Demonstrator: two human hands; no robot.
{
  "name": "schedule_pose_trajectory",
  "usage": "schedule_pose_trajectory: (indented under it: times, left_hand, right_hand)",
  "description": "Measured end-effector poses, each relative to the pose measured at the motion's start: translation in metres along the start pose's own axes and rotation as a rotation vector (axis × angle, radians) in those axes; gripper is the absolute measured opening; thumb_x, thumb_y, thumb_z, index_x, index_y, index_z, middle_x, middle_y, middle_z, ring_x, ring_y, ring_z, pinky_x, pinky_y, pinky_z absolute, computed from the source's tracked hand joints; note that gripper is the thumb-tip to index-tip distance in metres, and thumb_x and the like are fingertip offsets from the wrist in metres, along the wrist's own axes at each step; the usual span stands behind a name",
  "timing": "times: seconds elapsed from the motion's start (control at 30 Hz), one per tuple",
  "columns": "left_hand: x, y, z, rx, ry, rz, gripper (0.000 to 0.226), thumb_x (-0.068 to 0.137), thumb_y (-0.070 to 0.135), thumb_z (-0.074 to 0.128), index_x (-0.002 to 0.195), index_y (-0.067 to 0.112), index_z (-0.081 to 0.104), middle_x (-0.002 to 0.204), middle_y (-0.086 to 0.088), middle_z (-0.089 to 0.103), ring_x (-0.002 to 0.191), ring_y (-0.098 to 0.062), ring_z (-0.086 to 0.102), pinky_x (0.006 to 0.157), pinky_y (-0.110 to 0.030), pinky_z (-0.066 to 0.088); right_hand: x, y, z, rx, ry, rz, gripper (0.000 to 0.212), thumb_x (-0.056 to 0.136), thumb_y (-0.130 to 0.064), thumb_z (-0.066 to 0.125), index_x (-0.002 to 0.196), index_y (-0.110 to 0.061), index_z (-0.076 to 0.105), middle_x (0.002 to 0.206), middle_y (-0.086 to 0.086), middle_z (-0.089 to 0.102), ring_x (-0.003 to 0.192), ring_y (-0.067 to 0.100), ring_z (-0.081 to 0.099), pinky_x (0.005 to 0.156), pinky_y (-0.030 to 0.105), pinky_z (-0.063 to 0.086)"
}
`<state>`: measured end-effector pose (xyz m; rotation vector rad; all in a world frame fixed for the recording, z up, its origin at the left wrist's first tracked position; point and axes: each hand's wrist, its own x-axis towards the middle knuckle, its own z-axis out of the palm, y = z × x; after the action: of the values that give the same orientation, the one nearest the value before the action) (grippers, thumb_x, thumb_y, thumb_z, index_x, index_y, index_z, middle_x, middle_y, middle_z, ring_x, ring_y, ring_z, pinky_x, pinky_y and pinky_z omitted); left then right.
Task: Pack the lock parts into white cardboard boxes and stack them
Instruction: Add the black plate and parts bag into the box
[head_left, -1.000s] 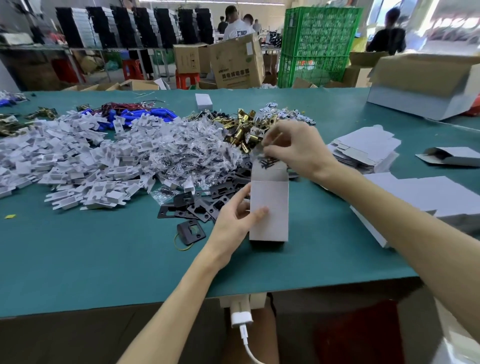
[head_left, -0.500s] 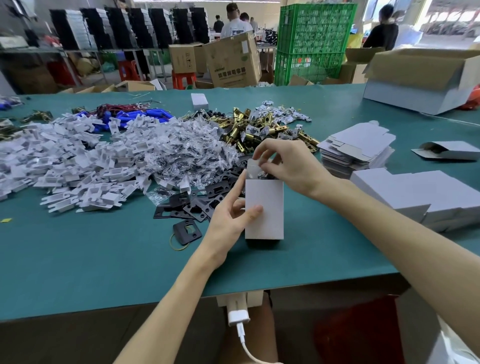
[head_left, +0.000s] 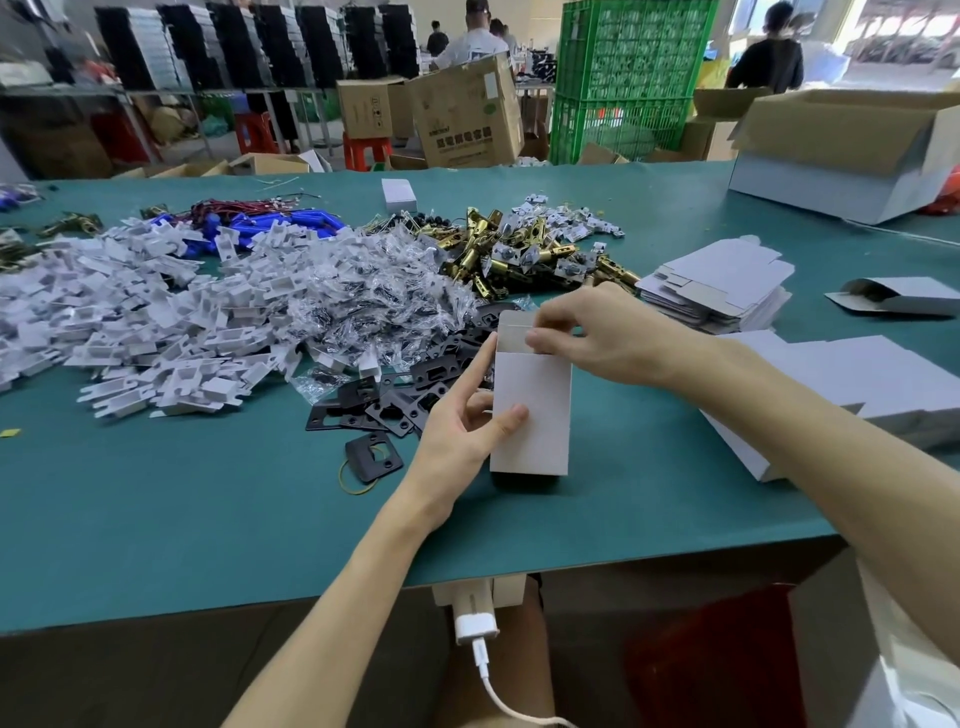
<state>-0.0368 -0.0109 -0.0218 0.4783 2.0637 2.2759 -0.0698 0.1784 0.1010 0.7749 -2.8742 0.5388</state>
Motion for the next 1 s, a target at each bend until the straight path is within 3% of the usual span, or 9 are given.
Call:
schedule_pose_trajectory:
  times: [0.13, 0.23, 0.37, 0.5, 0.63, 0.83, 0.93, 1.0]
  left_hand:
    - [-0.001, 0.002, 0.002, 0.000, 0.009, -0.011, 0.080, 0.094, 0.022, 0.073, 0.160, 0.039, 0.033, 0.120, -0.019, 0.073, 0.110, -0.023, 0.071, 0.102, -0.045, 0.057]
    - [-0.001, 0.001, 0.002, -0.002, 0.007, -0.018, 0.078, 0.097, 0.016, 0.071, 0.161, 0.038, 0.033, 0.121, -0.023, 0.071, 0.114, -0.030, 0.070, 0.103, -0.049, 0.056]
    - [-0.001, 0.002, 0.002, -0.007, 0.008, -0.018, 0.080, 0.094, 0.020, 0.072, 0.161, 0.035, 0.032, 0.120, -0.023, 0.072, 0.112, -0.025, 0.071, 0.101, -0.044, 0.057]
    - [-0.001, 0.003, 0.002, -0.010, 0.003, -0.017, 0.078, 0.095, 0.018, 0.071, 0.161, 0.036, 0.033, 0.120, -0.022, 0.073, 0.114, -0.028, 0.070, 0.102, -0.044, 0.056]
    - [-0.003, 0.005, 0.002, -0.022, -0.005, -0.018, 0.076, 0.098, 0.011, 0.069, 0.161, 0.035, 0.033, 0.122, -0.018, 0.074, 0.116, -0.027, 0.070, 0.101, -0.042, 0.057]
    - [-0.003, 0.007, 0.003, -0.021, -0.009, -0.016, 0.076, 0.099, 0.009, 0.068, 0.162, 0.034, 0.032, 0.123, -0.015, 0.075, 0.114, -0.023, 0.071, 0.096, -0.038, 0.059]
    - [-0.004, 0.007, 0.002, -0.019, -0.001, -0.018, 0.076, 0.098, 0.011, 0.068, 0.161, 0.035, 0.032, 0.121, -0.016, 0.075, 0.112, -0.023, 0.071, 0.096, -0.038, 0.059]
    - [-0.003, 0.007, 0.002, -0.017, -0.003, -0.015, 0.077, 0.098, 0.012, 0.069, 0.161, 0.036, 0.033, 0.121, -0.017, 0.075, 0.112, -0.023, 0.071, 0.099, -0.041, 0.058]
  right_hand:
    - [-0.007, -0.001, 0.006, -0.088, -0.077, -0.006, 0.026, 0.103, -0.037, 0.055, 0.104, -0.016, 0.069, 0.088, 0.000, 0.068, 0.085, 0.021, 0.062, 0.079, 0.037, 0.047]
    - [-0.008, -0.002, 0.009, -0.036, -0.071, 0.033, 0.034, 0.103, -0.038, 0.056, 0.097, -0.009, 0.072, 0.084, 0.004, 0.068, 0.082, 0.024, 0.061, 0.072, 0.034, 0.042]
    - [-0.012, -0.001, 0.014, 0.044, -0.027, 0.070, 0.021, 0.099, -0.030, 0.063, 0.105, -0.010, 0.064, 0.099, 0.005, 0.071, 0.095, 0.023, 0.064, 0.087, 0.039, 0.049]
    - [-0.017, -0.003, 0.018, 0.053, 0.018, 0.081, 0.014, 0.099, -0.028, 0.063, 0.102, -0.015, 0.060, 0.102, 0.005, 0.067, 0.099, 0.024, 0.061, 0.089, 0.040, 0.047]
    - [-0.019, -0.008, 0.017, 0.012, -0.009, 0.105, 0.022, 0.099, -0.037, 0.060, 0.110, -0.019, 0.052, 0.105, 0.003, 0.061, 0.100, 0.024, 0.055, 0.089, 0.042, 0.045]
    - [-0.017, -0.012, 0.011, -0.099, -0.111, 0.088, 0.030, 0.097, -0.043, 0.063, 0.112, -0.019, 0.055, 0.109, 0.003, 0.058, 0.106, 0.021, 0.051, 0.092, 0.041, 0.046]
    - [-0.025, -0.006, 0.022, 0.014, 0.062, 0.035, 0.029, 0.095, -0.033, 0.069, 0.112, -0.016, 0.053, 0.108, -0.002, 0.058, 0.111, 0.018, 0.047, 0.094, 0.034, 0.045]
    - [-0.031, 0.000, 0.032, 0.102, 0.238, 0.029, 0.042, 0.089, -0.025, 0.077, 0.119, -0.012, 0.050, 0.115, 0.000, 0.053, 0.111, 0.017, 0.047, 0.097, 0.028, 0.043]
